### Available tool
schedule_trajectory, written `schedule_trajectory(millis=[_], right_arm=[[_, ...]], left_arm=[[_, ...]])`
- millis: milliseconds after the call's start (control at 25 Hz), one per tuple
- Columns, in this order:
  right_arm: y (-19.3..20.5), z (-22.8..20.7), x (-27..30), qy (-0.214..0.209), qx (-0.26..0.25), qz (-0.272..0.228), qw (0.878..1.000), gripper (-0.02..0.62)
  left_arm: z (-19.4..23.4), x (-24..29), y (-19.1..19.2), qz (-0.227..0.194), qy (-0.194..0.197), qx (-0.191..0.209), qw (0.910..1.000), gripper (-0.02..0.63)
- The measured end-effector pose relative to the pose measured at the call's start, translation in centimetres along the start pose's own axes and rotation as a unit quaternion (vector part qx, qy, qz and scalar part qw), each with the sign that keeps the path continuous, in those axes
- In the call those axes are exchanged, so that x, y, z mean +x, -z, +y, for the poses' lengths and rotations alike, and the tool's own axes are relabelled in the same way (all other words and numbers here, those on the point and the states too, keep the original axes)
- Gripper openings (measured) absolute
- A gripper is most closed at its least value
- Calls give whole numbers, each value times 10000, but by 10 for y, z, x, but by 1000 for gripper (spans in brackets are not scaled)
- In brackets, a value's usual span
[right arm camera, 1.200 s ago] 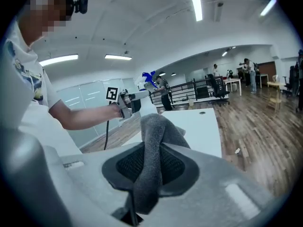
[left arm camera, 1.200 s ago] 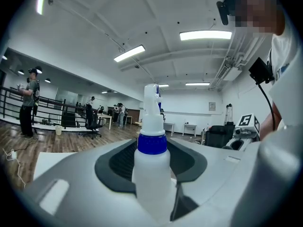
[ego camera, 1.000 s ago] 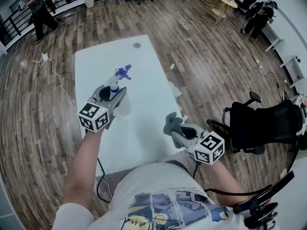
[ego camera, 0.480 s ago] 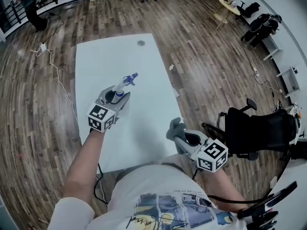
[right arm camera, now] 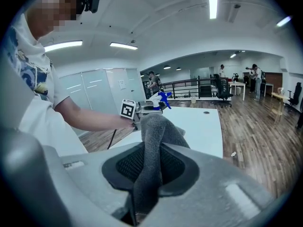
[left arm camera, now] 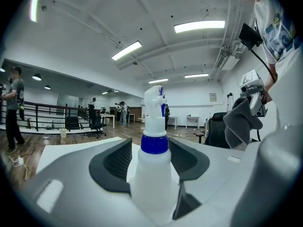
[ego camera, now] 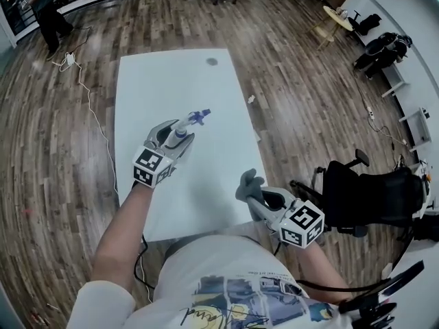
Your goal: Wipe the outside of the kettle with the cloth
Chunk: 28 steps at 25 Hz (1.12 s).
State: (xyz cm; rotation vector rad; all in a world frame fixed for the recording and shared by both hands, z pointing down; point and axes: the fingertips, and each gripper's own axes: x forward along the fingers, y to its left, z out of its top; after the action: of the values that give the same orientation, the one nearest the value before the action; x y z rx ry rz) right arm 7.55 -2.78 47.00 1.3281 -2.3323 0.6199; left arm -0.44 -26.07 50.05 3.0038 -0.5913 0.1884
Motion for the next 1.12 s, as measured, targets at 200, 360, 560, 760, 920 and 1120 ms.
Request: schedule_trajectory(millis=[200,360,560,760,920,1120], right_arm=[[1,-1,0,-134,-65,-55,9999,74],[1,-6,0,-242,-97,-121,9996,74],[-5,-9,10,-473,-225,-178,9985,74],[-12,-7,26,-727,-563,-209,9955,74],[-9,-5,33,-951,-843,-163,9918,74],[-4,-8,34,-1269,-1136,-121,9853,74]], left_arm=[[0,-7,-3,49,-144,19,9999,293],[-4,-24,1,98,-374,-96,9992,311],[0,-64,10,142,-907,-565,9942,314],[-14,-119,22,130,-1241,-1561,9798,164],[-65,-143,16,179,-1096,-1867,9761,2],[-150,-131,12,652,-762,-1868,9773,0]])
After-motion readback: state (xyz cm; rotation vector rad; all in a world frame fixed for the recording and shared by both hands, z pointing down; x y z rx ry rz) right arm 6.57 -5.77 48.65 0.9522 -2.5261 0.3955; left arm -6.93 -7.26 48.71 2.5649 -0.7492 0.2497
